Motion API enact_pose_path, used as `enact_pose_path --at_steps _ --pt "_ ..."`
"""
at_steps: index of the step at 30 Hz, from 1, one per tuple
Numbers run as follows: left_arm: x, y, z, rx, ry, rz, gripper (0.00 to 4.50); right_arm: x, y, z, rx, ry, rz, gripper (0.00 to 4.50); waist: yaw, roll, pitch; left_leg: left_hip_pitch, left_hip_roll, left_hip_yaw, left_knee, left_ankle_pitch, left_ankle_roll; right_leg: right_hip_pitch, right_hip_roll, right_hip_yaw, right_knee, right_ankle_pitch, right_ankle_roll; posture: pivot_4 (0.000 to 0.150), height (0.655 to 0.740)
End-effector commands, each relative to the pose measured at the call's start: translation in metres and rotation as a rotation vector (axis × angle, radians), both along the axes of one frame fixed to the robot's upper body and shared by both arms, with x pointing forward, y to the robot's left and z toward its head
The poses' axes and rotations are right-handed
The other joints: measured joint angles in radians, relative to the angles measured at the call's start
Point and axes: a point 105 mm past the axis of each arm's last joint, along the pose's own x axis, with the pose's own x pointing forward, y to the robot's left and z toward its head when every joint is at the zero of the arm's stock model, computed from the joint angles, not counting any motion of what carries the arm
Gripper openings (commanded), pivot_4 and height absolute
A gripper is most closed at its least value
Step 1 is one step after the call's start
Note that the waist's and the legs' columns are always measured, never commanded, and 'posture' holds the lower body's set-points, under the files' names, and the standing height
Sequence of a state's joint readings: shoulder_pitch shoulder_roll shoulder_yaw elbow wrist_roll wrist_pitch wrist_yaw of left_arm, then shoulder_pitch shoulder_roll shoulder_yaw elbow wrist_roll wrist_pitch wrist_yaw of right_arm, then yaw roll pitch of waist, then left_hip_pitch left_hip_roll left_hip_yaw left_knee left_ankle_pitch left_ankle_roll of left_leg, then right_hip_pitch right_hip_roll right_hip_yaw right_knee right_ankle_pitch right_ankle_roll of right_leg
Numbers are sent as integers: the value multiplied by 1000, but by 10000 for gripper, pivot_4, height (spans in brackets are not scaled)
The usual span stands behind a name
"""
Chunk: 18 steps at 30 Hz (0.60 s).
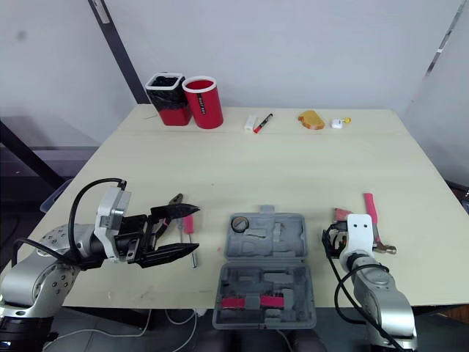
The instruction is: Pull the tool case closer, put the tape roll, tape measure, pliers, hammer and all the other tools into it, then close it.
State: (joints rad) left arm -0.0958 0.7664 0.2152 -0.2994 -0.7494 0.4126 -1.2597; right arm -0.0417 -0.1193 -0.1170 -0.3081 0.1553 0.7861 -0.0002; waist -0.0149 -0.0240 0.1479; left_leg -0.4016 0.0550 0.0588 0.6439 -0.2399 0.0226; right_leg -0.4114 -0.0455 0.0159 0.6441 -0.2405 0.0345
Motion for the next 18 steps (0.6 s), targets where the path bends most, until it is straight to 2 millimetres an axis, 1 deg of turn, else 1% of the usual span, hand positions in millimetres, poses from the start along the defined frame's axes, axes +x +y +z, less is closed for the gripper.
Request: enact_pose_path --at_steps 1,4,6,7,10,12,13,18 --pt "-2 -2 5 1 -24 -19 45000 6 -8 1 -14 -11 -52 44682 -1 0 0 0 0 0 0 0 0 0 0 0 0 0 0 1500 7400" --pt "-2 0 3 4 -24 -12 45000 13 -5 -7 -1 4 -57 37378 -3 0 0 0 0 1 0 0 0 0 0 0 0 0 0 1500 7400" --pt "-2 1 3 5 -23 -8 45000 16 -3 -11 0 9 -56 29029 -5 0 0 1 0 2 0 0 0 0 1 1 0 0 0 1500 7400" --pt "-3 2 2 5 -23 -7 45000 16 -3 -13 1 10 -53 23850 -5 0 0 1 1 2 0 0 0 0 1 1 0 0 0 1500 7400" --pt "-4 4 1 6 -21 -1 45000 17 -3 -15 0 10 -52 12108 -5 0 0 1 1 2 0 0 0 0 1 1 0 0 0 1500 7400" --pt "-4 4 0 6 -20 2 45000 17 -4 -16 0 11 -50 2540 -2 -1 -1 1 1 2 0 0 0 1 1 1 0 0 0 1500 7400" --pt "-4 4 0 5 -20 3 45000 17 -4 -18 -1 16 -47 1180 -1 -2 -1 1 1 2 0 0 0 1 1 1 0 0 0 1500 7400" --pt "-5 6 -3 2 -14 7 45000 9 -8 -22 -18 35 -1 1180 -1 -2 -1 1 1 2 0 0 0 1 1 1 0 0 0 1500 7400"
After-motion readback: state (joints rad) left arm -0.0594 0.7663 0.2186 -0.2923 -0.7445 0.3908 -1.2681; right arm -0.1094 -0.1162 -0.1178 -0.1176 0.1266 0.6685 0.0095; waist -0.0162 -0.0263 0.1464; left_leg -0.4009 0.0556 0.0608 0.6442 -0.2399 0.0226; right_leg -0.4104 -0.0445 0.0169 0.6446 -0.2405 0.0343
